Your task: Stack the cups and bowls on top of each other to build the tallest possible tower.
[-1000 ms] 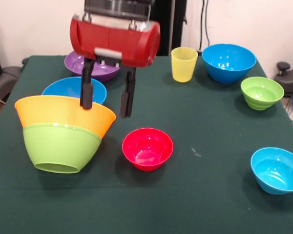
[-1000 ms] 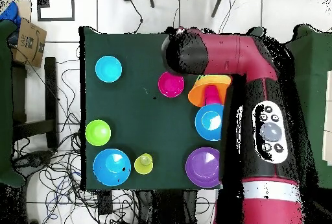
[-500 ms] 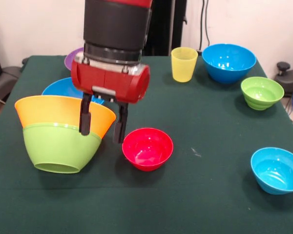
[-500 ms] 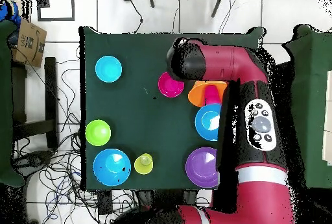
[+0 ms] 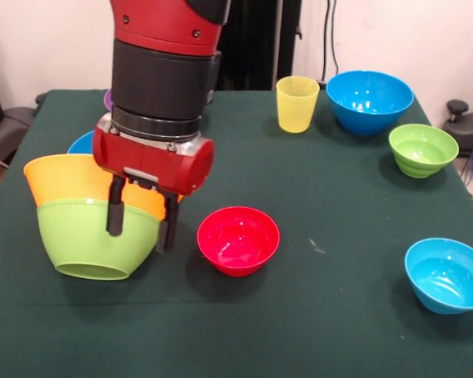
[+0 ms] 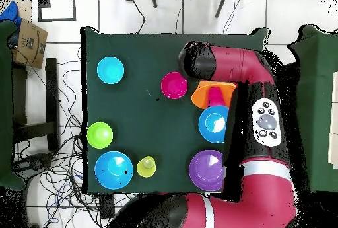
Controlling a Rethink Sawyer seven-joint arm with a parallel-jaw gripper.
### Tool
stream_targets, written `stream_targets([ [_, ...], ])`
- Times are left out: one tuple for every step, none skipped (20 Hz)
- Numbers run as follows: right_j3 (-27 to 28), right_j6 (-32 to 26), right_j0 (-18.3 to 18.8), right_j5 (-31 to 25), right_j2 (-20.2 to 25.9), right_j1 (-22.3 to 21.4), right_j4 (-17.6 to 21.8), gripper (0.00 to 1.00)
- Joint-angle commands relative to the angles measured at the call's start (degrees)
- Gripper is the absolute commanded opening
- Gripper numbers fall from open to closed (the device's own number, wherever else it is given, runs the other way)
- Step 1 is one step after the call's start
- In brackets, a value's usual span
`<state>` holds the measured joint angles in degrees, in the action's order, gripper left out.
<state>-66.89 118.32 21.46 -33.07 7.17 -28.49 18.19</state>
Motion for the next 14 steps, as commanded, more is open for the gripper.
stream_targets([
  [2.6,4.8,-3.1,-13.2,-1.9,-2.8,-2.4,1.00],
  [2.6,4.3,-3.0,-14.3,-2.0,-3.5,-2.8,1.00],
  [2.8,4.3,-3.3,-15.7,-2.4,-3.9,-3.0,1.00],
  [3.0,4.3,-3.6,-17.0,-2.7,-4.3,-3.3,1.00],
  [3.4,4.0,-3.8,-18.1,-3.0,-4.6,-3.5,1.00],
  [3.6,3.8,-4.0,-18.3,-3.2,-4.8,-3.5,1.00],
  [3.8,3.6,-4.2,-19.2,-3.4,-5.1,-3.8,1.00],
  [3.7,3.6,-4.3,-19.4,-3.6,-5.4,-3.9,1.00],
  [3.8,3.5,-4.5,-20.2,-3.9,-5.8,-4.1,1.00],
  [4.0,3.5,-4.6,-20.7,-3.9,-5.8,-4.2,1.00],
  [4.2,3.5,-4.7,-21.7,-4.0,-6.2,-4.3,1.00],
  [4.4,3.4,-4.8,-22.1,-4.1,-6.3,-4.4,1.00],
  [4.4,3.4,-4.9,-22.2,-4.2,-6.7,-4.4,1.00],
  [4.3,3.4,-5.0,-22.3,-4.3,-7.0,-4.4,1.00],
])
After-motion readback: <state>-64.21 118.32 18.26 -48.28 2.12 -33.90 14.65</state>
